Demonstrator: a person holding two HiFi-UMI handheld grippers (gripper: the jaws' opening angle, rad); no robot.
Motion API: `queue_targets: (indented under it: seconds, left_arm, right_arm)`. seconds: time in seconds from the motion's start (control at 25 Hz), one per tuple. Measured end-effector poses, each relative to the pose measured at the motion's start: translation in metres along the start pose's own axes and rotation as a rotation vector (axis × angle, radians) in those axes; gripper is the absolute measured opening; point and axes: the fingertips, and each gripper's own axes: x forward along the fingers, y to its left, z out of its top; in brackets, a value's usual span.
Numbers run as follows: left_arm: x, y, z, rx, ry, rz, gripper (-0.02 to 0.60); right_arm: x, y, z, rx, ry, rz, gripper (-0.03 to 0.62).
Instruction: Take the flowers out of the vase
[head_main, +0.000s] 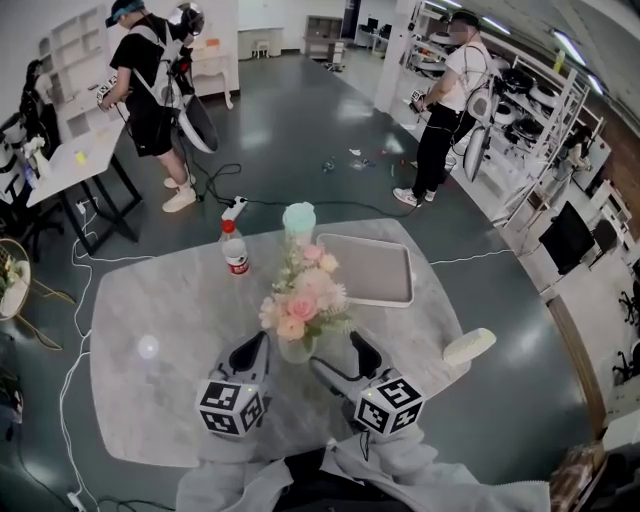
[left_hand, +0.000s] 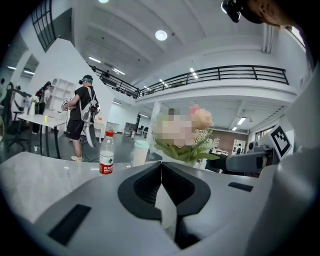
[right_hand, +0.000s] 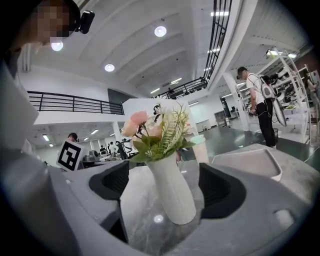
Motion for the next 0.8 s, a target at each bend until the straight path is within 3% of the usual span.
queue_targets:
  seconds: [0.12,0.8]
  left_arm:
    - [0.007,0.003,0.004,0.001,-0.008,0.002,0.003]
    - [0.043,0.026,0.021,0.014,-0.034,0.011,0.003]
  right_arm:
    - [0.012,0.003,0.004,-0.016,0.001,0.025,0.466]
    - [0.052,0.011,0.015,-0.122,-0.02,0.117,0.468]
